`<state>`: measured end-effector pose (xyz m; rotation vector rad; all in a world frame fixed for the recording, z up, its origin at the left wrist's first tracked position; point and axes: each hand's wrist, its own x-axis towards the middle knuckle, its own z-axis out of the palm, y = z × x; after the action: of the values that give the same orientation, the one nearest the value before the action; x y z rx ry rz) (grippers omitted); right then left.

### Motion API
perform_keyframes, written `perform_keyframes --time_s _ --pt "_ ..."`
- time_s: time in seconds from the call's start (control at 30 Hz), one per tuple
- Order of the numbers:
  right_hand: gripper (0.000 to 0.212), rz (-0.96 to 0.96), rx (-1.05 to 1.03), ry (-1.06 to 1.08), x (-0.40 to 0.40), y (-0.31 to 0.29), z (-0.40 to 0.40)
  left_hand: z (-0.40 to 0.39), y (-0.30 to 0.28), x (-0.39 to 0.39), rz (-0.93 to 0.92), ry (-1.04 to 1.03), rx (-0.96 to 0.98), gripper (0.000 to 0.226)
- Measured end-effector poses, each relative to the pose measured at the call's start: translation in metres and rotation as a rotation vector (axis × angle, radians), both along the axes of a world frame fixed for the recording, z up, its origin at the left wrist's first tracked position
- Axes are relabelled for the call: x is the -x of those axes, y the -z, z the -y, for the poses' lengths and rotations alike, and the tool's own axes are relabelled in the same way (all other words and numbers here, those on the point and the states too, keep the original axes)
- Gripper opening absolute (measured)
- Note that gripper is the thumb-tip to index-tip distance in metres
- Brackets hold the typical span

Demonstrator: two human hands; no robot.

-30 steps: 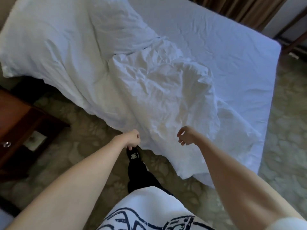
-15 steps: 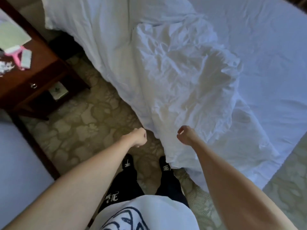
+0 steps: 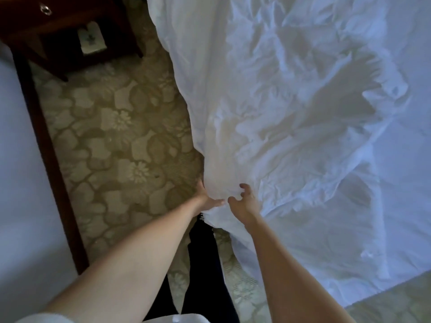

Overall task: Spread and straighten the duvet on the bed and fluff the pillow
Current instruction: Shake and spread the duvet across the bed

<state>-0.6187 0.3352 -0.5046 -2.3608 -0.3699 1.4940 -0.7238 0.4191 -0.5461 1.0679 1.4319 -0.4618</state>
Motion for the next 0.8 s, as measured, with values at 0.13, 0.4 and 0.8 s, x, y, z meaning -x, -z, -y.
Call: perform_keyframes --time_s 0.13,0.4,0.8 --pt "0.061 -0.043 0.007 0.108 -0.008 0.014 0.032 0.012 0.029 -0.008 0.031 -0.168 0.026 0.099" --pt "0.104 -0.095 -0.046 0.173 -0.011 0.011 0.083 0.038 -0.015 -0.043 0.269 -0.166 -0.035 0.003" --pt "0.011 0.257 -0.710 0.643 -0.047 -0.134 0.104 0.135 -0.215 -0.091 0.840 -0.570 -0.298 0.009"
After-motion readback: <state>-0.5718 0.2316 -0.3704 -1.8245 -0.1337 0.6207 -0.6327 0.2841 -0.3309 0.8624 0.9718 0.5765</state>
